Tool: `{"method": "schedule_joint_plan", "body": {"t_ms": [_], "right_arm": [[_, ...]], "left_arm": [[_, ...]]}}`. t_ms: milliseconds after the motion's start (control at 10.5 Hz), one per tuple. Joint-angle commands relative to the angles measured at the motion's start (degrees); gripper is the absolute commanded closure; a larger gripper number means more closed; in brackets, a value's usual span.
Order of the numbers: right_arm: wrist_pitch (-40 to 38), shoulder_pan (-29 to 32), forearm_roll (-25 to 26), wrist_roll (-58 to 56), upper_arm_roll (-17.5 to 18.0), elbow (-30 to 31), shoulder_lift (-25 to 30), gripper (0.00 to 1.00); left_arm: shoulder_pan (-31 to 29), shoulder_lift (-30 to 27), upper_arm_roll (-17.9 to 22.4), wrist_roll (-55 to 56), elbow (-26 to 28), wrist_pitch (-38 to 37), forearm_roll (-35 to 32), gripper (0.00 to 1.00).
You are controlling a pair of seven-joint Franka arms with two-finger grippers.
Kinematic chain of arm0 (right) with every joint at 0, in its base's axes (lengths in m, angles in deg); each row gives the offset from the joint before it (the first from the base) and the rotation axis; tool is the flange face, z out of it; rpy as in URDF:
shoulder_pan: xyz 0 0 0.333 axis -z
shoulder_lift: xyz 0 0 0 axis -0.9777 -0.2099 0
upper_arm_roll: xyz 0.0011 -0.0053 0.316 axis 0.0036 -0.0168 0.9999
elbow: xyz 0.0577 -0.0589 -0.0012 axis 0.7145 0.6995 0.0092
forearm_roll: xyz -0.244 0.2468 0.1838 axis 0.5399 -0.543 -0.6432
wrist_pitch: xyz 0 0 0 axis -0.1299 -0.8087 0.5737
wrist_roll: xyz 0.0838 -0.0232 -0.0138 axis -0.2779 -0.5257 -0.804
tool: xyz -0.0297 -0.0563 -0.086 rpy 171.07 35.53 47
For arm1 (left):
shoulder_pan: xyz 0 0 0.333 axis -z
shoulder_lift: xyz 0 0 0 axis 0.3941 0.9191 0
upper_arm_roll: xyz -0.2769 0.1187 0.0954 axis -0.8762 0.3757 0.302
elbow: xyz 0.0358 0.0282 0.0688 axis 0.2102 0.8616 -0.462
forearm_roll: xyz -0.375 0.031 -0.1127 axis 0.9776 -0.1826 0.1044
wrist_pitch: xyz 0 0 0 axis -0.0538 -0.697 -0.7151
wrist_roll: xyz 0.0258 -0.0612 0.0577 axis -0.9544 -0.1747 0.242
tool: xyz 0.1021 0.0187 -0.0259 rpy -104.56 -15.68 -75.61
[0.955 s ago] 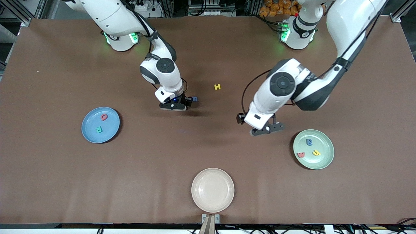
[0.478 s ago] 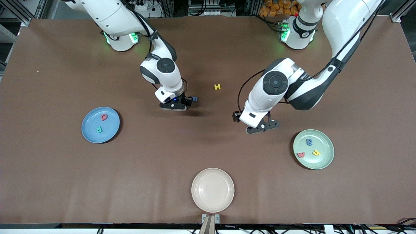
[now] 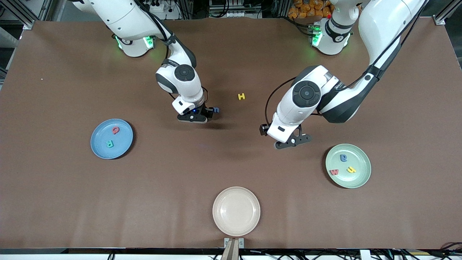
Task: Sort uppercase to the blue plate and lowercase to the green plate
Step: 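Lift the blue W with the right gripper while the left gripper withdraws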
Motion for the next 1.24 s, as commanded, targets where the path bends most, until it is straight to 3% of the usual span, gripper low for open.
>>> {"method": "schedule_joint_plan", "body": {"t_ms": [0, 860, 1146], "right_arm": [[-1.8, 0.0, 0.3, 1.1, 0.6, -1.4, -0.9, 0.41], [-4.3, -0.1, 0.3, 3.8, 2.1, -2.2, -0.9, 0.42], [-4.2, -0.1, 0.3, 3.6, 2.1, -2.2, -1.0, 0.50]], "left_arm": [[-0.6, -0.2, -0.1, 0.4, -0.1, -0.8, 1.2, 0.22], [-1.5, -0.1, 0.2, -0.1, -0.2, -1.1, 1.1, 0.21], [-1.4, 0.3, 0.2, -0.2, -0.2, -1.0, 1.0, 0.21]]}}
